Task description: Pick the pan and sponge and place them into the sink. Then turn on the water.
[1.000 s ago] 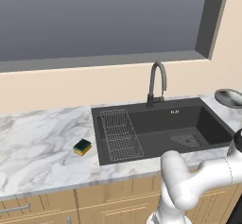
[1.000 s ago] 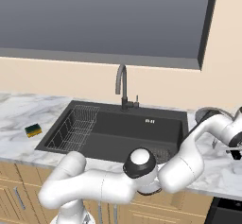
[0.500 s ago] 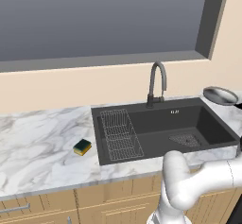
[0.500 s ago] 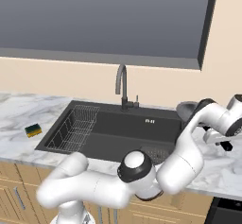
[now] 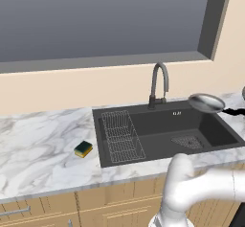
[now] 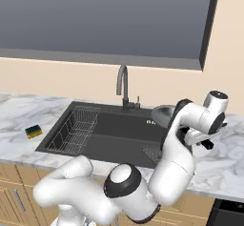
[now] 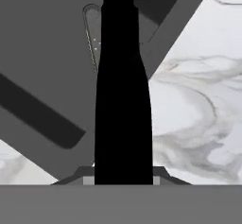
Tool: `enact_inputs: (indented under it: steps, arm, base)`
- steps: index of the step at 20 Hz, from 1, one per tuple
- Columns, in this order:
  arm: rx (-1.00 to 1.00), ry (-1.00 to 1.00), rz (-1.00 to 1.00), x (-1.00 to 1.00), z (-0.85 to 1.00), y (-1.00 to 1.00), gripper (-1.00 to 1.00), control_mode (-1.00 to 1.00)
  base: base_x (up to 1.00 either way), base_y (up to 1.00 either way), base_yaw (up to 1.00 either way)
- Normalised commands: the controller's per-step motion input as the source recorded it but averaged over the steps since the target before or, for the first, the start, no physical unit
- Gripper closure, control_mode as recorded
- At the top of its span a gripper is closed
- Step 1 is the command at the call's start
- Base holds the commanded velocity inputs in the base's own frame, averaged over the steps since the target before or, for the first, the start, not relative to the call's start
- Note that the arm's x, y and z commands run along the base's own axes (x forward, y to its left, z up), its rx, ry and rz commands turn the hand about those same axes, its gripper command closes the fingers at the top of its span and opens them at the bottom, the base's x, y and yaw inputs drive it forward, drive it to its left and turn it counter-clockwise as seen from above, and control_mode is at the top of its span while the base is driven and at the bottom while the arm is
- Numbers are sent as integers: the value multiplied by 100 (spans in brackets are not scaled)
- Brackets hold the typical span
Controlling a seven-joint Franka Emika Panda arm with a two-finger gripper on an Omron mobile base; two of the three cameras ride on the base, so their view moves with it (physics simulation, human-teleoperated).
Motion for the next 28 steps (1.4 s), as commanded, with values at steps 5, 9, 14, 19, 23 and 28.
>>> enact_inputs:
  steps: [5, 9, 14, 19, 23, 28]
  arm:
    - [-9, -1, 15, -7, 0, 75, 100, -100]
    - [-8, -1, 16, 0, 0, 58, 100, -100]
    - [-9, 0, 24, 0, 0, 34, 100, -100]
    - [-6, 0, 24, 4, -4, 14, 100, -100]
    - [-1, 0, 22, 20, -10, 11, 100, -100]
    - [-2, 0, 17, 12, -6, 31, 100, -100]
  base:
    - [0, 0, 0]
    - [0, 0, 0]
    - [0, 0, 0]
    - [0, 0, 0]
    - [0, 0, 0]
    - [0, 0, 0]
